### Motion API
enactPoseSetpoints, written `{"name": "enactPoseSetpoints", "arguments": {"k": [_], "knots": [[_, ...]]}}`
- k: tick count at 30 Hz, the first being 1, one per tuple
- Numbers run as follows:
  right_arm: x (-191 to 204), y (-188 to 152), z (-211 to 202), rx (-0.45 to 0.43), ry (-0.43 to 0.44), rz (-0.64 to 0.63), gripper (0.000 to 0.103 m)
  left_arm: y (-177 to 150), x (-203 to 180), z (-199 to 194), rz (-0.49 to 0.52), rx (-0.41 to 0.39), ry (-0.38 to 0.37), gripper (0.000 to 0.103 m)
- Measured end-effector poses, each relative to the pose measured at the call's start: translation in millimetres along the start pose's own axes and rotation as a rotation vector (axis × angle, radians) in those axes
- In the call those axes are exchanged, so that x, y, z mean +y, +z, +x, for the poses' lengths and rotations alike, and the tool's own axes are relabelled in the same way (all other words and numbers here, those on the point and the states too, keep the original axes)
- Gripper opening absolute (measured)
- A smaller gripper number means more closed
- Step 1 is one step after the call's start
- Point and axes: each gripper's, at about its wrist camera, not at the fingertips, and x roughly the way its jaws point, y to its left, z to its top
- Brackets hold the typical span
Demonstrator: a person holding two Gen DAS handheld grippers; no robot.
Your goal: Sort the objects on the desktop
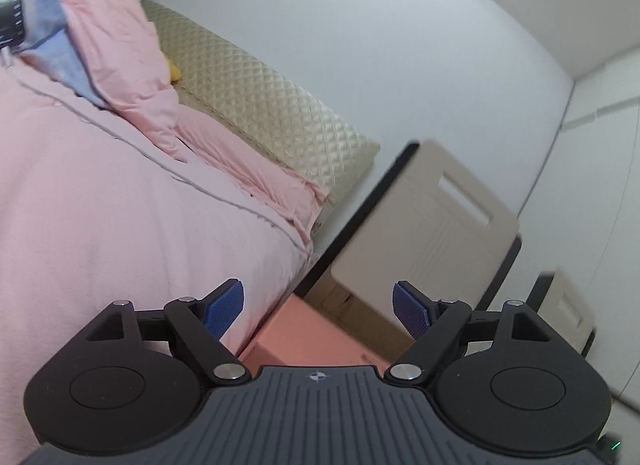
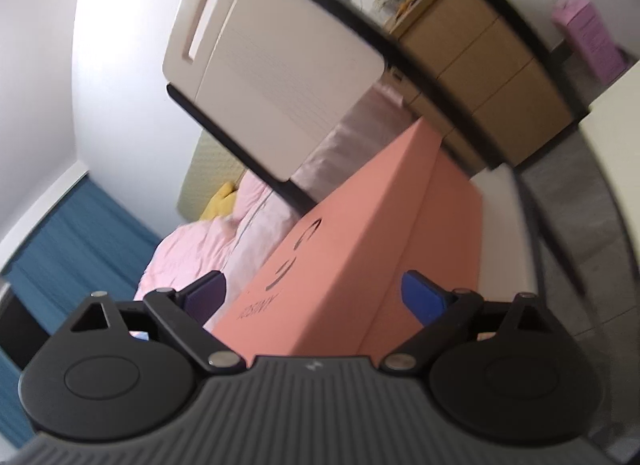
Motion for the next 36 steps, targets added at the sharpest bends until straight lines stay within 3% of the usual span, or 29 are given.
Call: {"name": "enactPoseSetpoints", "arguments": {"k": [3, 7, 10, 12, 15, 17, 28, 34, 36], "knots": [[19, -13, -13, -0.030, -0.016, -0.038, 0.096, 0, 4, -4, -0.028, -0.009, -0.014, 0.085], [52, -41, -21, 0.064, -0.030, -0.304, 0.095, -5, 7, -14, -0.029, -0.020, -0.017, 0.085], [64, -72, -21, 0.147, -0.140, -0.525, 0.095, -6, 6, -15, -0.025, -0.028, -0.017, 0.085], [65, -88, -16, 0.213, -0.185, -0.603, 0.095, -6, 5, -15, -0.027, -0.029, -0.018, 0.085], [63, -99, -12, 0.230, -0.266, -0.681, 0.095, -6, 4, -15, -0.022, -0.027, -0.016, 0.085], [57, -101, -7, 0.245, -0.317, -0.699, 0.095, -7, 4, -15, -0.016, -0.026, -0.015, 0.085], [48, -102, 7, 0.247, -0.372, -0.731, 0.095, -7, 1, -15, 0.000, -0.023, -0.018, 0.086], [32, -83, -3, 0.193, -0.463, -0.666, 0.095, -9, 0, -13, 0.000, 0.001, -0.038, 0.086], [27, -75, -9, 0.187, -0.446, -0.626, 0.095, -10, 0, -11, 0.000, 0.023, -0.048, 0.086]]}}
